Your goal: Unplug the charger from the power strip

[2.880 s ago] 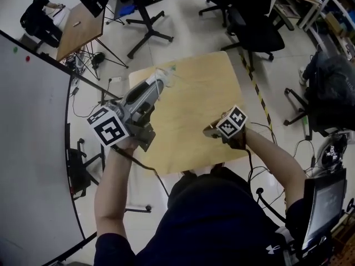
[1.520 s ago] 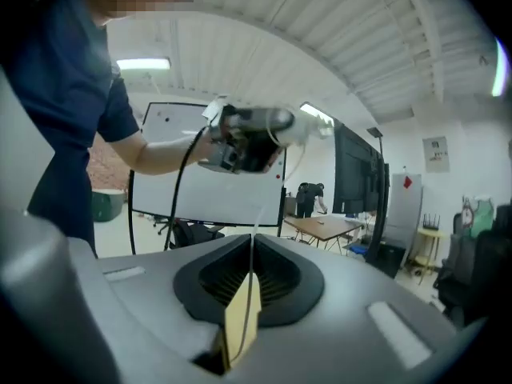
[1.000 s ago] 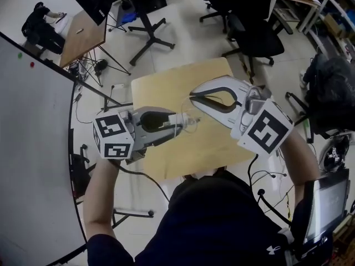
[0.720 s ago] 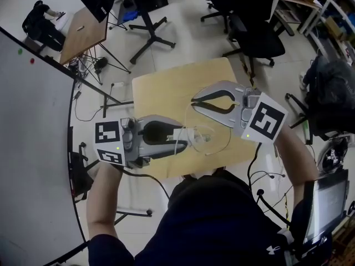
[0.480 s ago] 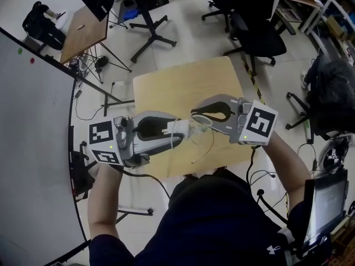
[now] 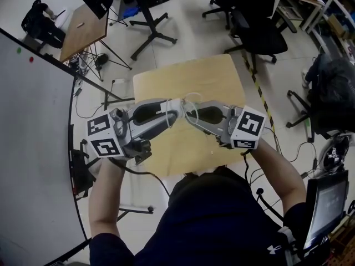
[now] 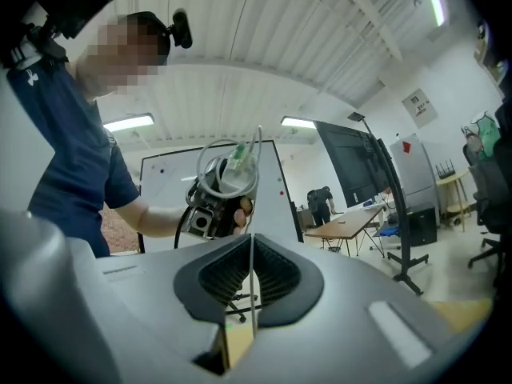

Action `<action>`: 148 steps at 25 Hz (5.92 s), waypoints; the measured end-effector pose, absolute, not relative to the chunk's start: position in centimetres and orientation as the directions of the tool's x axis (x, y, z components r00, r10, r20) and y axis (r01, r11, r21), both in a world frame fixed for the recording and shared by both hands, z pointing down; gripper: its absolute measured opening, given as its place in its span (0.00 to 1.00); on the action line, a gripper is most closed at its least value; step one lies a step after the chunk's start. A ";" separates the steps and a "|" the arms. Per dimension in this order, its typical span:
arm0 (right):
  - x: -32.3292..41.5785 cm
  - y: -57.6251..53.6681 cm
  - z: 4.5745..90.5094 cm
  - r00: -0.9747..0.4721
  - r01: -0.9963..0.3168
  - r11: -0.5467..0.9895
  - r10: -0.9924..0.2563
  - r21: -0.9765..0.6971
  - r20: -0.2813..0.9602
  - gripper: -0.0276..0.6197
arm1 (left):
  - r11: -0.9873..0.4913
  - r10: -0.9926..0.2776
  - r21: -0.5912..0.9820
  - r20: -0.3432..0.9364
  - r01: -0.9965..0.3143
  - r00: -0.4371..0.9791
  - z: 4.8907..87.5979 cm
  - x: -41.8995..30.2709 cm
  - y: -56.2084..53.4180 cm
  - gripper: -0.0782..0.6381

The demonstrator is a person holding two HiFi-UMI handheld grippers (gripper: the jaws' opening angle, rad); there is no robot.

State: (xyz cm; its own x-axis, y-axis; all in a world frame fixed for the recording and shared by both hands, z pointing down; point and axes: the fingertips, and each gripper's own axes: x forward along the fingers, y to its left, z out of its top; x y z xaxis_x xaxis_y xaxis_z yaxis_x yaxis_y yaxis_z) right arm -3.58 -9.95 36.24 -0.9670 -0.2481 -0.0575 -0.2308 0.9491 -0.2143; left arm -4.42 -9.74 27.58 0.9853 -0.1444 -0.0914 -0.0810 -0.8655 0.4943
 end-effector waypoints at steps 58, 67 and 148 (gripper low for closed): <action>-5.6 -7.1 45.4 -0.970 -0.235 0.921 -0.205 -0.311 0.128 0.07 | -0.825 -0.216 0.565 -0.311 -0.003 0.926 28.3 -6.1 -10.2 0.30; -7.5 -3.7 46.9 -0.897 -0.201 0.980 -0.180 -0.009 0.403 0.06 | -0.711 -0.505 0.625 -0.136 -0.322 0.852 33.4 -7.4 -15.0 0.29; 6.3 -10.0 55.4 -0.620 -0.755 0.606 -0.538 -0.249 0.572 0.06 | -0.453 -0.338 0.891 -0.143 -0.028 0.930 44.3 -3.6 -8.9 0.30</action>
State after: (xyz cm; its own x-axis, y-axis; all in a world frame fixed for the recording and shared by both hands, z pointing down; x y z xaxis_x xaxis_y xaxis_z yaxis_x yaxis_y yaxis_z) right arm 6.29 -10.00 55.35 -0.6198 -0.5375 0.5717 -0.7555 0.6059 -0.2493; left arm -3.62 -8.86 44.31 0.9303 -0.3380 -0.1426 -0.0279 -0.4527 0.8912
